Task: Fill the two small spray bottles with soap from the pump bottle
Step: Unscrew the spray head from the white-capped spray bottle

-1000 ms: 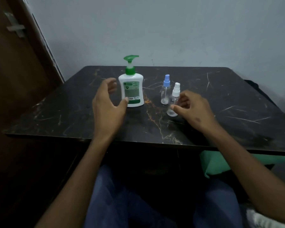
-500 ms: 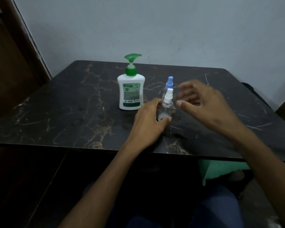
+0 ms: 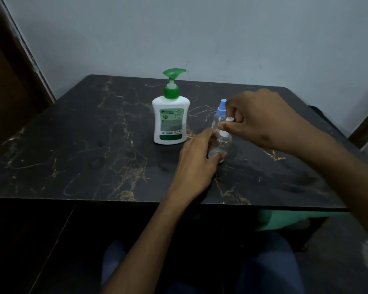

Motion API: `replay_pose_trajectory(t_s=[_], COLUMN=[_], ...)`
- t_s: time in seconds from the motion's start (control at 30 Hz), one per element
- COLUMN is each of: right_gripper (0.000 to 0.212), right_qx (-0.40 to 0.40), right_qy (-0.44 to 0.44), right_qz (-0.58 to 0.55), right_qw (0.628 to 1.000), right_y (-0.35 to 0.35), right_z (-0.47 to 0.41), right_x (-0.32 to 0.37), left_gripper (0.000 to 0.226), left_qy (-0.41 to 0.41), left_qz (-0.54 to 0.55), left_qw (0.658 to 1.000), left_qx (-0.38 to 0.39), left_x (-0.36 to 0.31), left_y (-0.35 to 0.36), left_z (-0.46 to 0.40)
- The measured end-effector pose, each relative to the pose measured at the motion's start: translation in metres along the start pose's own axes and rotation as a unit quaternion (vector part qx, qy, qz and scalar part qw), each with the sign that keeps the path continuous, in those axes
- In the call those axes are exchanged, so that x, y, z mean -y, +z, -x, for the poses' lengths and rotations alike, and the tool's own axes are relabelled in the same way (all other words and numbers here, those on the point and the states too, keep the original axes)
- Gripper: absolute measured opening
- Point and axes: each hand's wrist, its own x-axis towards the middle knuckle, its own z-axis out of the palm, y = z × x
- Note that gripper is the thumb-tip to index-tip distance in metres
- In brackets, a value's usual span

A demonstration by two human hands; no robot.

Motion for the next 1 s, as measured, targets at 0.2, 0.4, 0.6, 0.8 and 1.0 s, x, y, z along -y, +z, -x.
replay_pose_trajectory(t_s=[0.2,0.4,0.6,0.8,1.0], right_gripper=[0.032,0.018,0.029,0.032,0.022], right_qx=[0.014,0.028,0.055,-0.036,0.060], right_qy=[-0.003,-0.023,-0.065,-0.009,-0.087], right_qz=[-0.018,-0.045,-0.162,0.015,-0.028], right_qw=[1.000,0.998,0.983,0.999,0.994], right_y=[-0.005,-0.009,-0.008,0.018,-0.007], right_z=[-0.002,-0.003,0.008,0.004,-0.003], right_x=[0.004,0.002,-0.004,0.002,-0.003], left_gripper=[0.036,0.029,0.032,0.040,0.030], left_qy=[0.001,-0.001,-0.007,0.001,0.005], left_qz=[0.011,0.011,0.009,-0.010,0.004], left_qw=[1.000,1.000,1.000,1.000,1.000], left_qx=[-0.002,0.006,0.010,0.012,0.012], left_x=[0.003,0.002,-0.002,-0.004,-0.006], left_y=[0.001,0.000,-0.002,-0.003,-0.005], left_z=[-0.002,-0.002,0.000,0.000,0.000])
